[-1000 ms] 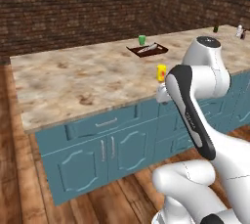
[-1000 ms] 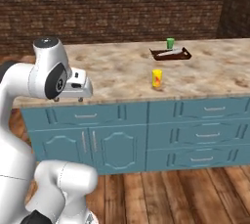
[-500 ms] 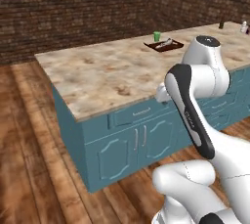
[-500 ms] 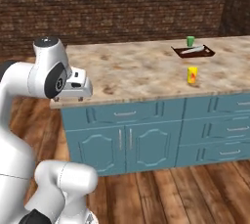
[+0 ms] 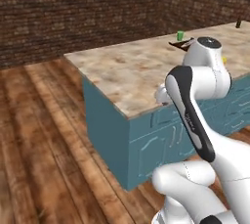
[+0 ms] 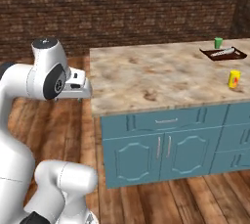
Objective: Place the drinks on the dining counter in a tight cluster.
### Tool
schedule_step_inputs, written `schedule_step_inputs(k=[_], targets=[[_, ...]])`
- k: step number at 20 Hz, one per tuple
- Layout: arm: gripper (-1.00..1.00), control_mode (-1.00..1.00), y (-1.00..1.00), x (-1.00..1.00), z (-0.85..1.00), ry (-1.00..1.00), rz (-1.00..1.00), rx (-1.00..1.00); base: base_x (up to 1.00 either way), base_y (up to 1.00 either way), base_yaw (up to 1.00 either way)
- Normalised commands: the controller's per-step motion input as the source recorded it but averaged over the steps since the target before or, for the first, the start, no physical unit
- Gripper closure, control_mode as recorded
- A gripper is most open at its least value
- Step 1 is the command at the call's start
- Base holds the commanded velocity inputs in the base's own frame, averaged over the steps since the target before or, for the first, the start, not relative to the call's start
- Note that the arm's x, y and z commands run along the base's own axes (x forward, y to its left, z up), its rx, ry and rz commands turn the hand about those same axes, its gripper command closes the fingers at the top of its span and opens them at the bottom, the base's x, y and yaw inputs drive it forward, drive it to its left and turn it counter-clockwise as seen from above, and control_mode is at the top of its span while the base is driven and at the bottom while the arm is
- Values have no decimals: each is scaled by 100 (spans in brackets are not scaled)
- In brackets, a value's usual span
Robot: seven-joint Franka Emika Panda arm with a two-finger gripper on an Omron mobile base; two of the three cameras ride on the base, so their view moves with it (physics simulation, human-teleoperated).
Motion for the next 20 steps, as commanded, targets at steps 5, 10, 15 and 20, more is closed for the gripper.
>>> schedule_step_inputs(k=[5, 10, 15, 20], targets=[[-100, 100, 0, 0, 0, 0, 0, 0, 100, 100, -38], [-100, 100, 0, 0, 0, 0, 0, 0, 100, 100, -41], [-100, 100, 0, 0, 0, 0, 0, 0, 62, 100, -35], [-100, 100, 0, 0, 0, 0, 0, 0, 15, 100, -19]])
